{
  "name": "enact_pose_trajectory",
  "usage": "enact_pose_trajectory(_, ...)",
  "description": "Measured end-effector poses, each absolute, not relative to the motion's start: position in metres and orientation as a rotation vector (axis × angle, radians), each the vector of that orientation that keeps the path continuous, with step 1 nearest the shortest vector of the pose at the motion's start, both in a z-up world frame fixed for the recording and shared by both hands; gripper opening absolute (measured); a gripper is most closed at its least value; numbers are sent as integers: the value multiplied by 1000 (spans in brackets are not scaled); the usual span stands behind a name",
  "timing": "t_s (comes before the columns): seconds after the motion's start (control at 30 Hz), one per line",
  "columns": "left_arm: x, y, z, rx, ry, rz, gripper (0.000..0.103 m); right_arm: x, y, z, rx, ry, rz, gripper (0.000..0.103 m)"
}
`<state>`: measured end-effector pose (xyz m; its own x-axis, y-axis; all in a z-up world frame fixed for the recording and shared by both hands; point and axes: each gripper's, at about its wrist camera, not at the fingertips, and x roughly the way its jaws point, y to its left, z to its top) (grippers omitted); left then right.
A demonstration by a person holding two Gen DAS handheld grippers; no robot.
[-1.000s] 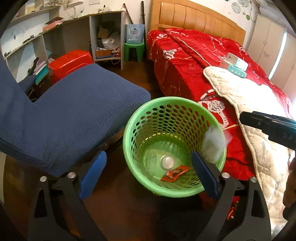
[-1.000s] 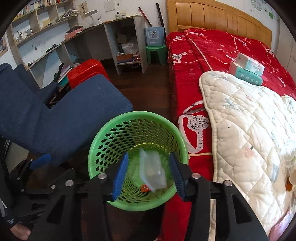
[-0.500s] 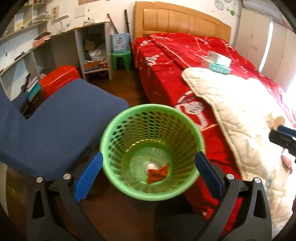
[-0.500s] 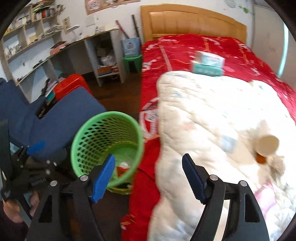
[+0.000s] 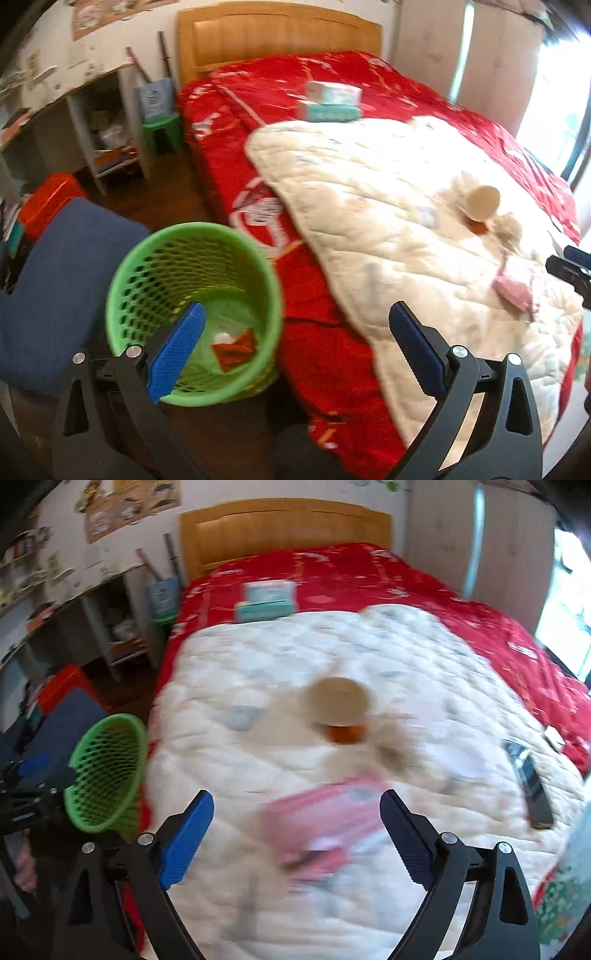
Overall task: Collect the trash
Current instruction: 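Move both tools back over the pad toward the pink package, then grasp the pink wet-wipe package with the left tool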
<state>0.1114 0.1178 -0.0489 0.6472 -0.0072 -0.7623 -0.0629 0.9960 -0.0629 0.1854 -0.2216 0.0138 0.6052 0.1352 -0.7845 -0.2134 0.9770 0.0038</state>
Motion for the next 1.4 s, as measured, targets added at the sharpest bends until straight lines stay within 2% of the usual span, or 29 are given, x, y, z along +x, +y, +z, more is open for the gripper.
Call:
enact_pose_trajectory(0.3, 137, 42, -45, -11, 892, -144, 98, 221, -323, 0, -133, 913, 28, 93)
enact_pose_trajectory(0.53, 156, -18, -37, 30, 908, -330, 98, 256, -364, -21, -151, 967, 10, 94)
enact_pose_trajectory(0.87, 179, -94, -47, 157, 954, -525, 98, 293, -369, -53, -278, 1027, 79, 95)
enact_pose_trajectory(1.4, 197, -153, -86, 332, 1047, -677, 98, 316, -351, -68, -425, 1002, 117, 95)
